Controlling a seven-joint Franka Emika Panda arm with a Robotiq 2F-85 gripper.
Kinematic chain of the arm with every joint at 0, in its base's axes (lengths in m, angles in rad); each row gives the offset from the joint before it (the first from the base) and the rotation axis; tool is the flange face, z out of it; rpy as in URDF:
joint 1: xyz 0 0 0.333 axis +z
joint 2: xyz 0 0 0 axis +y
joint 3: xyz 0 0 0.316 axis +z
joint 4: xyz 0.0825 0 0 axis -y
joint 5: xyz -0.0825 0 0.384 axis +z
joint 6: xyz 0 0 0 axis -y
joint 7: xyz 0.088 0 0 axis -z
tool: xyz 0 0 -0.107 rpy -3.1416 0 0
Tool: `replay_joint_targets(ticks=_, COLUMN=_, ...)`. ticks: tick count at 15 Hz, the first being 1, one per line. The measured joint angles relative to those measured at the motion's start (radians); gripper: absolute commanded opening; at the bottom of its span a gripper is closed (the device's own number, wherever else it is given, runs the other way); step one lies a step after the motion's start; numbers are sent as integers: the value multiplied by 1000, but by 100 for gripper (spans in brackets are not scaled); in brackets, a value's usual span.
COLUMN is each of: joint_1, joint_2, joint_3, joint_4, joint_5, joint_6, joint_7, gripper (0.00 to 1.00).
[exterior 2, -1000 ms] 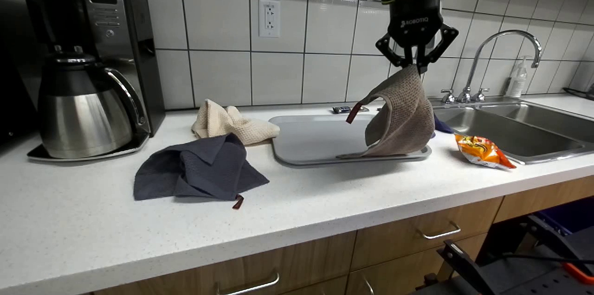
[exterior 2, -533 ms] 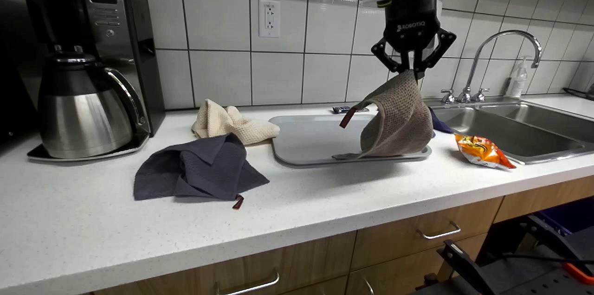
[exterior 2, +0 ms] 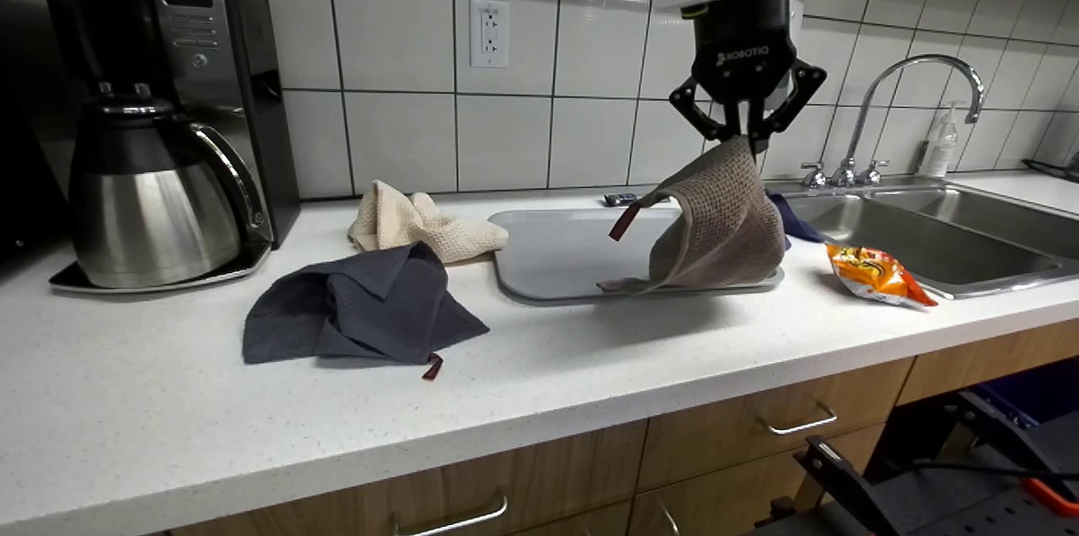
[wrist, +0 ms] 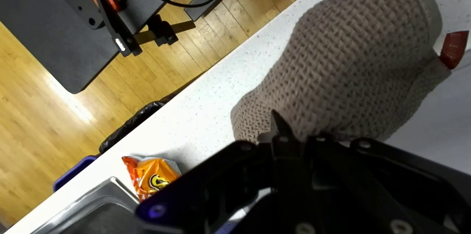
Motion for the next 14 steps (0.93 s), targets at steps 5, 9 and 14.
replay_joint_targets(ticks=5, joint_1=3, joint_2=11, joint_3=0, joint_4=-16, joint_5=20, joint_6=0, joint_7=-15, gripper=1)
replay_joint_targets(ticks=9, joint_1=3, joint_2=31, joint_3=0, joint_4=-21, joint_5=25, joint_6=0, joint_7=-27, gripper=1)
replay_joint_targets(ticks=14, joint_1=0, joint_2=65, joint_3=-2, joint_4=-20, joint_5=25, joint_6=2, joint_7=-27, gripper=1)
